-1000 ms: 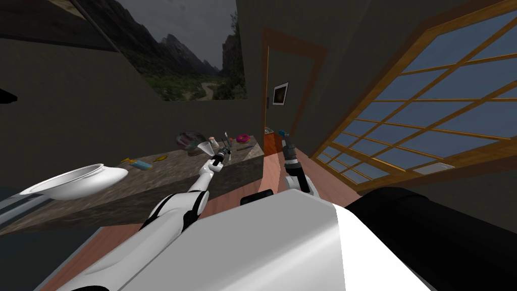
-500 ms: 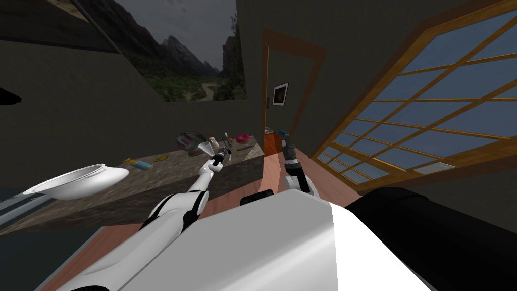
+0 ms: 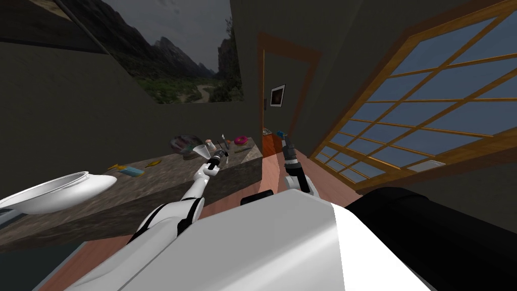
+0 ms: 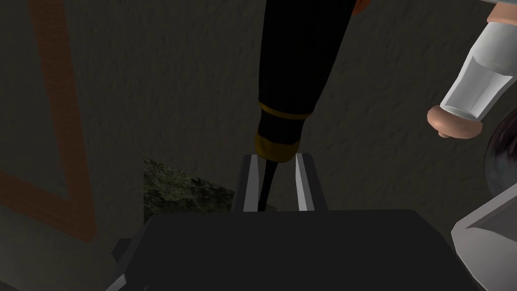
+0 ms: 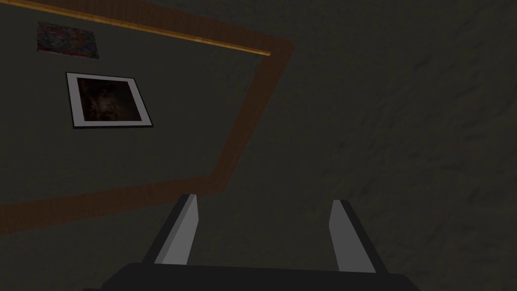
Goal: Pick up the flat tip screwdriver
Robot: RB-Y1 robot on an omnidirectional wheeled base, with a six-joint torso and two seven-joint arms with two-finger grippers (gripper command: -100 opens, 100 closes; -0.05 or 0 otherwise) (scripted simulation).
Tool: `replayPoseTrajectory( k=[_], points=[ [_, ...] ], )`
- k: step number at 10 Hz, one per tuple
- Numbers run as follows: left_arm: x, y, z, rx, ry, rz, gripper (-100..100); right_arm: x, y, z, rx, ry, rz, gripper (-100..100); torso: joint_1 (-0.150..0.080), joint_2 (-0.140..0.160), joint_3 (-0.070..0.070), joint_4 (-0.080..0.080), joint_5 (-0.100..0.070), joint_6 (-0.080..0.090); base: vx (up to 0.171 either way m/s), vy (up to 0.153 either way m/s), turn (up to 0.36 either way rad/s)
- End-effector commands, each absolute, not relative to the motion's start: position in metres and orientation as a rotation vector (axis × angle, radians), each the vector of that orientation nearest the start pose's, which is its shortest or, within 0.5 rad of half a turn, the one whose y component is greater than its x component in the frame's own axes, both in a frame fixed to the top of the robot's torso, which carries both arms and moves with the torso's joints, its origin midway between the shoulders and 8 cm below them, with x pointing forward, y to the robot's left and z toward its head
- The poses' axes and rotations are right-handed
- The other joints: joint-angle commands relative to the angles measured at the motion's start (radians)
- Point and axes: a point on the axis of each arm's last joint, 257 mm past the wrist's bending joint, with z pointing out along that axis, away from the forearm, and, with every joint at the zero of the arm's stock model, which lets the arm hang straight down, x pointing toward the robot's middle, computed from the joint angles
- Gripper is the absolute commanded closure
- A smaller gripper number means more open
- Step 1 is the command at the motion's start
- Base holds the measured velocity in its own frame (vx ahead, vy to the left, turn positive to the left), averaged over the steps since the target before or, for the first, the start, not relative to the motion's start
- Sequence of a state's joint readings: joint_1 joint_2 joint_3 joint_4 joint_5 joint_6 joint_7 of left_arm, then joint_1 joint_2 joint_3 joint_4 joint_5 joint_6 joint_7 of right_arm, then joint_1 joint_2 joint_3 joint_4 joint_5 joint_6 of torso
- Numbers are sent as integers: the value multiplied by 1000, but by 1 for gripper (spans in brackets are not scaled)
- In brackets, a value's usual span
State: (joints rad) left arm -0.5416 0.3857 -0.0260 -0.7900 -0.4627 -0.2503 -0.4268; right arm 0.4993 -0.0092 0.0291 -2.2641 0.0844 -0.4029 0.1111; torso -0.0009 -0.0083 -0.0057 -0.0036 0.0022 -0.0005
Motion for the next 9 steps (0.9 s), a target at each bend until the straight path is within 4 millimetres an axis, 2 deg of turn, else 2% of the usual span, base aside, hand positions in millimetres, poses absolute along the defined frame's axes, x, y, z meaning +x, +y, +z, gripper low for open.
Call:
replayPoseTrajectory(
  k=[1, 3, 4, 5, 6, 7, 9],
  points=[
    [655, 324, -230, -189, 1632, -302, 100, 365, -264, -3, 642, 775, 1148, 0, 0, 0, 0, 0, 0, 0, 75, -24, -60],
    [644, 323, -233, -182, 1624, -307, 100, 365, -264, -3, 642, 775, 1147, 0, 1, 0, -2, -4, 2, 1, 14, -5, -4],
    [638, 346, -227, -214, 1609, -290, 100, 365, -264, -3, 642, 775, 1147, 0, 1, 2, -2, -5, 3, 1, 50, -38, -121],
    [628, 344, -228, -205, 1600, -296, 100, 365, -264, -3, 642, 775, 1148, 0, 0, 0, -3, -5, 3, 1, 66, -33, -69],
    [618, 349, -240, -212, 1616, -290, 100, 365, -264, -3, 642, 775, 1147, 0, 0, -1, -4, -6, 3, 1, 37, -9, -3],
    [611, 368, -228, -233, 1592, -277, 100, 365, -264, -3, 642, 775, 1147, 0, 1, 0, -4, -7, 4, 0, 64, -26, -132],
    [595, 369, -237, -230, 1599, -276, 100, 365, -264, -3, 642, 775, 1147, 0, 1, -2, -5, -8, 4, 0, 58, -18, -22]
  ],
)
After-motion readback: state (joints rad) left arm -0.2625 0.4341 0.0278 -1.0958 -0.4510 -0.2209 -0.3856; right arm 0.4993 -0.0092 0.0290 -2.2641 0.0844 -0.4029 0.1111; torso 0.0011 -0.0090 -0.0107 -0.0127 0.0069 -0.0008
